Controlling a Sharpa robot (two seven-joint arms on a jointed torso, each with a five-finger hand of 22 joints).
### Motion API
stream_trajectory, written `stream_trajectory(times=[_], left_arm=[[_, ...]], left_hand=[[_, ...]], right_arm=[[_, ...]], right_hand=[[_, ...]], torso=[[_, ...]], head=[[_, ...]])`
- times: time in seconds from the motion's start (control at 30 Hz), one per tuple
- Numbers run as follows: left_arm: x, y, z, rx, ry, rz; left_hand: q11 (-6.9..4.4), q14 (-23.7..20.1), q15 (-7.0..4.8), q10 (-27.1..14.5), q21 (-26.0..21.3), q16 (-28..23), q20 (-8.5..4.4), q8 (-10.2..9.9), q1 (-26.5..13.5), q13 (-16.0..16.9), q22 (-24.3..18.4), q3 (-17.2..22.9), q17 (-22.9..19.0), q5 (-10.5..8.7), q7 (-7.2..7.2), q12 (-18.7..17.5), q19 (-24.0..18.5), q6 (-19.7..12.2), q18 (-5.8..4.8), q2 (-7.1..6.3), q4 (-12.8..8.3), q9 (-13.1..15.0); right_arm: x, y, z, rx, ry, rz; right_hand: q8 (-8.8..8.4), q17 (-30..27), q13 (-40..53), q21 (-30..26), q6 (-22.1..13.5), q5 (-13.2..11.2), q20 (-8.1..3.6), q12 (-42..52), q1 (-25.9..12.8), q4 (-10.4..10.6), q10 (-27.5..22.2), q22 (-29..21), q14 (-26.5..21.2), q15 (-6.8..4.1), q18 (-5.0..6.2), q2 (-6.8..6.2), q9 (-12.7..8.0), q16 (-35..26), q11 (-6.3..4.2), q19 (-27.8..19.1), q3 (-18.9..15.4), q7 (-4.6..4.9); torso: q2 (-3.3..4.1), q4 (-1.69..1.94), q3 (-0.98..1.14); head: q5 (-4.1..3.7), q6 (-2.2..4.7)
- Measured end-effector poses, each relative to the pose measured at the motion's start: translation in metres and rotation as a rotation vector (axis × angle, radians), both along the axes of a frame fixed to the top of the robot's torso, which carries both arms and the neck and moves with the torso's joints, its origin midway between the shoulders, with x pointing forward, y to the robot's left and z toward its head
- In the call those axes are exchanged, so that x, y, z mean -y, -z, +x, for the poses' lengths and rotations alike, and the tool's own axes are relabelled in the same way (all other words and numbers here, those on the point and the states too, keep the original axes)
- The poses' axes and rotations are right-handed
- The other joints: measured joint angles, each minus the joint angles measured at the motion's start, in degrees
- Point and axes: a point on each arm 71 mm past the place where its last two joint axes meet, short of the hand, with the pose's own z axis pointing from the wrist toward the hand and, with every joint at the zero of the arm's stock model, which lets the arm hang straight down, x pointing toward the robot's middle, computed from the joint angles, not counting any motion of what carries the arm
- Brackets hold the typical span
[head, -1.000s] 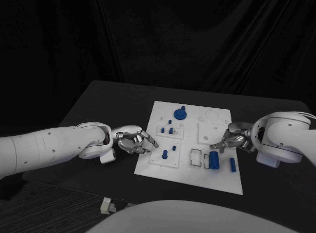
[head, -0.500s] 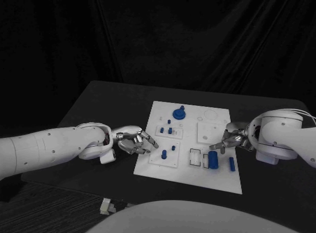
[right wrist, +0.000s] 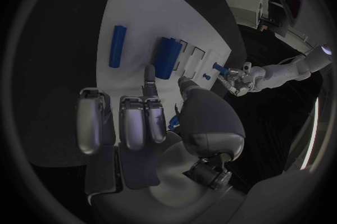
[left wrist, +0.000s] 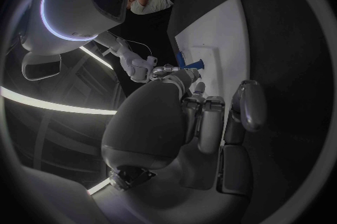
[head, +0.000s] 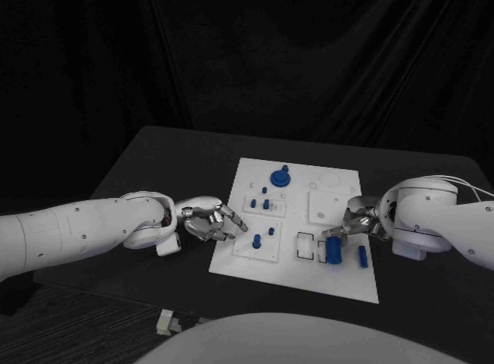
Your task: Assemble the parts on the task board
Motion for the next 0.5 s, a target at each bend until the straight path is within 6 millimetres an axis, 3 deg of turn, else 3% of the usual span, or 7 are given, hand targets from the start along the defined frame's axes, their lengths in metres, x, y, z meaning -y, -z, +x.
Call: stream_trajectory(times=[0.5], left_arm=[[0.001,0.0,0.0,-0.004,0.003,0.0]], left_hand=[[0.0,0.0,0.0,0.0,0.0,0.0,0.0,0.0,0.0,0.0,0.0,0.0,0.0,0.0,0.0,0.0,0.0,0.0,0.0,0.0,0.0,0.0]], right_arm=[[0.0,0.012,0.002,-0.029,0.002,-0.02]], right_hand=[[-0.28,0.0,0.0,-0.9,0.2,13.6,0.0,0.0,1.1,-1.9,0.0,0.0,0.0,0.0,0.0,1.13,0.5,0.0,-0.02,0.0,1.9,-0.2]], torso=[[0.02,-0.03,0.0]], head=[[-0.08,0.0]])
